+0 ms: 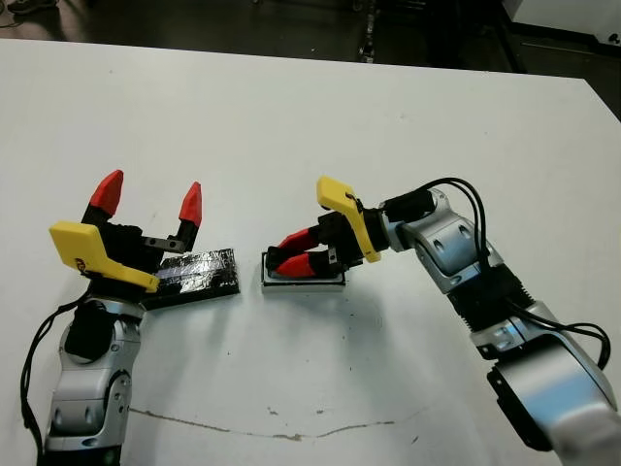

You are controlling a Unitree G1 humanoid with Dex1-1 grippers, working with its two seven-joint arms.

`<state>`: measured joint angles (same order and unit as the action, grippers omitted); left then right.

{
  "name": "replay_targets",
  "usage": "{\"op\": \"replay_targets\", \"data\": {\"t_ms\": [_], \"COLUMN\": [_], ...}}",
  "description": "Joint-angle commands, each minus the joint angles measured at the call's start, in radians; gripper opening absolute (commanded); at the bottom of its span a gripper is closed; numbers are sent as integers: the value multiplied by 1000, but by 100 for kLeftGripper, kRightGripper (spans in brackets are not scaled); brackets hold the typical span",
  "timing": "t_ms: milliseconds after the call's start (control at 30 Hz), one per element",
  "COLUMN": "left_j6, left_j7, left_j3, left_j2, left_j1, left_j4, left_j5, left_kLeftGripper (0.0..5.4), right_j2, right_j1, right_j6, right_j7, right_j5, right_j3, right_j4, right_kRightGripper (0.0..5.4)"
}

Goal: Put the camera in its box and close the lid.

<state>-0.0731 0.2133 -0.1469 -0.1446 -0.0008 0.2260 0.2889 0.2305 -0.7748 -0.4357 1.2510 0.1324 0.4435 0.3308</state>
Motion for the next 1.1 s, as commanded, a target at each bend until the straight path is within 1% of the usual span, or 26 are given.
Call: {"op": "replay_targets", "data": {"t_ms": [33, 167, 267, 433, 567, 633, 667, 733, 900, 1000, 1100], "left_j6": [1, -2, -2, -2, 0, -1, -4, -4, 2, 2, 0], "left_j7": [2, 4, 6, 2, 5, 4, 5, 6, 4, 5, 1], "left_j3": [-1, -3, -3, -2, -2, -1, -2, -1, -2, -2, -1], "left_j2": [4, 3, 4, 7, 5, 7, 7, 6, 5, 5, 5], "left_j1": [12, 12, 12, 14, 16, 17, 16, 15, 17, 17, 16], "left_j4": [-4, -8, -8, -5, -1, -1, -4, -6, 0, -2, -1], "left_j5": [-1, 0, 3, 1, 4, 4, 5, 3, 4, 6, -1], "left_kLeftGripper": [540, 540, 540, 540, 540, 540, 540, 540, 540, 540, 540], "right_j2": [35, 52, 58, 71, 84, 91, 93, 101, 107, 111, 111], "right_j1": [39, 45, 56, 71, 80, 77, 72, 62, 49, 52, 57], "right_j6": [-4, -6, 26, 55, 55, 28, 16, 22, 111, 176, 225], "right_j7": [9, 16, 24, 20, 3, -1, 6, 23, 43, 35, 33], "right_j5": [-12, -19, -15, -28, -52, -65, -66, -72, -74, -80, -72], "right_j3": [11, 16, 12, 19, 36, 52, 60, 79, 89, 80, 62], "right_j4": [0, 5, 21, 26, 1, -17, -20, -24, 2, 11, 17], "right_kRightGripper": [170, 170, 170, 170, 170, 170, 188, 217, 295, 341, 386]}}
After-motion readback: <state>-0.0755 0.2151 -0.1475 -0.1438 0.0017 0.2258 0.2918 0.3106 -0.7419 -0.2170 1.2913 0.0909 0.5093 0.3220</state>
